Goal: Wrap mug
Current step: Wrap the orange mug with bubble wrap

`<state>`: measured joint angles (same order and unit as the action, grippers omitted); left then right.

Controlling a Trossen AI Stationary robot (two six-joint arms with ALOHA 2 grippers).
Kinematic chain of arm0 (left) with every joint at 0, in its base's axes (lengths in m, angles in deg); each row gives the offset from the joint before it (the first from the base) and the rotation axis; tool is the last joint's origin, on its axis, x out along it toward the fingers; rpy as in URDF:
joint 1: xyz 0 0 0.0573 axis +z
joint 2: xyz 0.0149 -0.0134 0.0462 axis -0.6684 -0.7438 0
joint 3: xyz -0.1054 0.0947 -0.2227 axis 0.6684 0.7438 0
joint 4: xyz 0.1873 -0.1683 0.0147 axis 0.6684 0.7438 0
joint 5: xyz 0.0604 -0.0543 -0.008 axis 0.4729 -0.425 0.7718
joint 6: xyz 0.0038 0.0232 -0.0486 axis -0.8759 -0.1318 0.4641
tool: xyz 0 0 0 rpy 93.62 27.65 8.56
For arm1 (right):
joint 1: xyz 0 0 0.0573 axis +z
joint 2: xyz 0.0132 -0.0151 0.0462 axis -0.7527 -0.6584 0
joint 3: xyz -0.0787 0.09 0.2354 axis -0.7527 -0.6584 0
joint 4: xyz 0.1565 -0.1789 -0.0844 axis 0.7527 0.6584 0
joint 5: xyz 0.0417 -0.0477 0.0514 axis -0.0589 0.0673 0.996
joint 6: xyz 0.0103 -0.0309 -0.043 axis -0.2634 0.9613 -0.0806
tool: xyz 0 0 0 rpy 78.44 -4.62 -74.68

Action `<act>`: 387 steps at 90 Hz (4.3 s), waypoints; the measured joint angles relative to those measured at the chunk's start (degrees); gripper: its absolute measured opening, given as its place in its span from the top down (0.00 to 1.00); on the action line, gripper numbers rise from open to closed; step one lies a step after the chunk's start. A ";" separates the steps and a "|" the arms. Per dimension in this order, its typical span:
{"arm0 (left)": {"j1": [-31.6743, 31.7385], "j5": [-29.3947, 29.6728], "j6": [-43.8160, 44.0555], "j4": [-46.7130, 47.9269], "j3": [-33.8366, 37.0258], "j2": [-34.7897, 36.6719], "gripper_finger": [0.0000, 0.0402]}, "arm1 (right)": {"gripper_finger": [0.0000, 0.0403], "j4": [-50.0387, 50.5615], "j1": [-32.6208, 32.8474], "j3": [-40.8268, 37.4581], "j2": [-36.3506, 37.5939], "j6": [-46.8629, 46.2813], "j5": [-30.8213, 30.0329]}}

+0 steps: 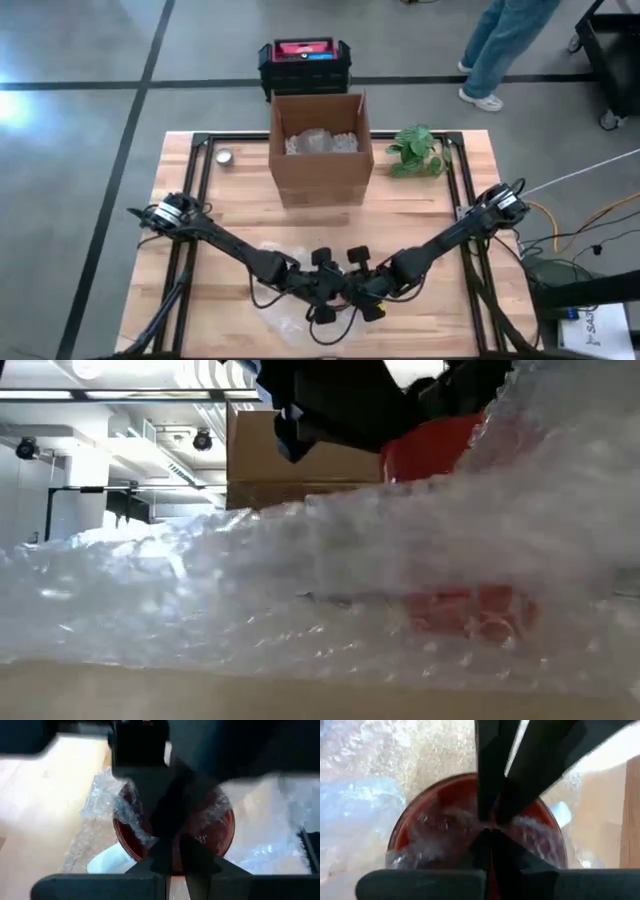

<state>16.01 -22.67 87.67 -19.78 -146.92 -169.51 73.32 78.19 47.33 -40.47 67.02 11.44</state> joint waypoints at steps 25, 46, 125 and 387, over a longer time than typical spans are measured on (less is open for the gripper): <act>0.12 -0.17 0.20 -0.45 0.04 0.26 0.94 | 1.00 10.40 -0.02 6.66 2.54 0.03 -0.75; 0.11 -0.16 0.29 -0.47 0.05 0.26 0.94 | 1.00 20.24 3.05 6.23 10.14 -9.59 -0.21; 0.31 -0.26 -0.28 -2.49 0.20 0.58 0.94 | 1.00 -8.28 0.81 -9.55 5.08 -8.76 2.78; 0.55 -4.92 -0.35 -6.77 0.00 0.15 0.95 | 1.00 2.54 -0.63 -5.09 -0.38 -7.89 0.09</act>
<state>16.56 -27.58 87.33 -26.55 -146.92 -169.36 75.85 77.56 42.24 -40.85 59.13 11.53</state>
